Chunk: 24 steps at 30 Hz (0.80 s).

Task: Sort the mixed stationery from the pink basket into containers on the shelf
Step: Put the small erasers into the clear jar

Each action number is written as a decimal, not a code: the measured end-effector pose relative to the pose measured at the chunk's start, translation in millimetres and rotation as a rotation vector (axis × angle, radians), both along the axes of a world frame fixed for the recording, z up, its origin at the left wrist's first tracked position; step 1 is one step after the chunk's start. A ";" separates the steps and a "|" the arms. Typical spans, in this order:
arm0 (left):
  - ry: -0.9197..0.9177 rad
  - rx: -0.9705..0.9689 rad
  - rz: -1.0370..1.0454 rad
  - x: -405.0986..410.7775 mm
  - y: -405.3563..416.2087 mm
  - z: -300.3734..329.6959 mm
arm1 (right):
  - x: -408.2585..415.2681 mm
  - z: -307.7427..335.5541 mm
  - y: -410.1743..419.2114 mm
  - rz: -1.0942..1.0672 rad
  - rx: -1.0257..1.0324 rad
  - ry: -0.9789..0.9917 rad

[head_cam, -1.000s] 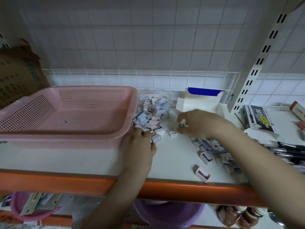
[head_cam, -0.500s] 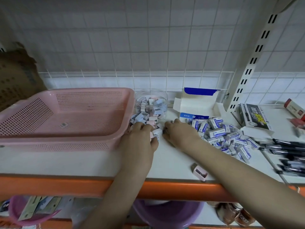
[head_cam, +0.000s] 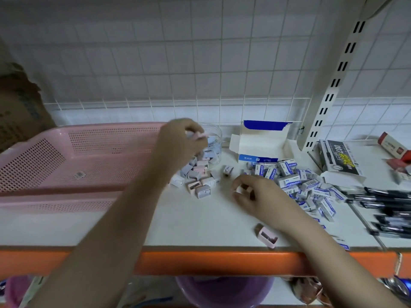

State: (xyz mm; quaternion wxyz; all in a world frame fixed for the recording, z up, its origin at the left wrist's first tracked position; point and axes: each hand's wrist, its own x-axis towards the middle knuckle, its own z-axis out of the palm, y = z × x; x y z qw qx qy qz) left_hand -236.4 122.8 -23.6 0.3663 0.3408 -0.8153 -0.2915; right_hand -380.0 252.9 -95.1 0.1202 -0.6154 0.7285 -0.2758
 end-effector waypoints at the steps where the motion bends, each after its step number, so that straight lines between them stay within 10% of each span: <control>1: 0.006 0.024 0.013 -5.8 -14.3 4.6 | 1.2 -1.9 3.6 -0.007 0.004 -0.014; 14: -0.581 -0.044 -0.025 -54.2 -95.1 -13.5 | 7.8 14.5 30.8 -0.126 0.325 0.143; 24: -0.433 -0.099 -0.009 -41.7 -57.3 5.5 | 26.7 4.6 25.7 -0.101 0.405 0.193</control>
